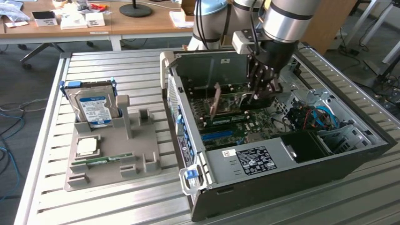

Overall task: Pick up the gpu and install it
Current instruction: 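Insert the gpu into the slot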

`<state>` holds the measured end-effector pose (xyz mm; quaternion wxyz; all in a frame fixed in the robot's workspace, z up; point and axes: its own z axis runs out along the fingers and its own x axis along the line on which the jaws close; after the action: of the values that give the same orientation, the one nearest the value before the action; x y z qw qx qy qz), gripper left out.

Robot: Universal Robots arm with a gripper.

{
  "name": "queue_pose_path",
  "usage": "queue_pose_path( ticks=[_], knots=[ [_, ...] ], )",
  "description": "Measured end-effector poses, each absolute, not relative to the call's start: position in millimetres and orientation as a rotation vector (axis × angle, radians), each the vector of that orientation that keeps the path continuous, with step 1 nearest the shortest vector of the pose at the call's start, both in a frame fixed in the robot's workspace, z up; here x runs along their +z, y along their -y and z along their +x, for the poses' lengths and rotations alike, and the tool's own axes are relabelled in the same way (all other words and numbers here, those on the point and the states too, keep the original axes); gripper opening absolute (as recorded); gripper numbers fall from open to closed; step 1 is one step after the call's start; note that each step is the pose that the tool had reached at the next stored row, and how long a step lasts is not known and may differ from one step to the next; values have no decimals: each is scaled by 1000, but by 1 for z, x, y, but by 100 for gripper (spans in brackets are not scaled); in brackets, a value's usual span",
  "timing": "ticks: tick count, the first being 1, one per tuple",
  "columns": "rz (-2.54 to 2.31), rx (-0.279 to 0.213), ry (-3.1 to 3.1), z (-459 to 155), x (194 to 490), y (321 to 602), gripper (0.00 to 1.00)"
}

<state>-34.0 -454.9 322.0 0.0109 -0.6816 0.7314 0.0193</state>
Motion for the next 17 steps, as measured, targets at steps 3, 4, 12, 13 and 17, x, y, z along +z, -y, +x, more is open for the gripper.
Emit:
queue_pose_path(
  ticks=[3, 4, 12, 13, 17],
  knots=[
    [-2127, 60, -2281, -38, 322, 455, 27],
    [-2127, 60, -2281, -39, 322, 455, 27],
    [-2130, 60, -2279, -42, 321, 462, 27],
    [-2130, 60, -2278, -42, 321, 463, 27],
    [-2131, 60, -2278, -46, 318, 463, 27]
  ],
)
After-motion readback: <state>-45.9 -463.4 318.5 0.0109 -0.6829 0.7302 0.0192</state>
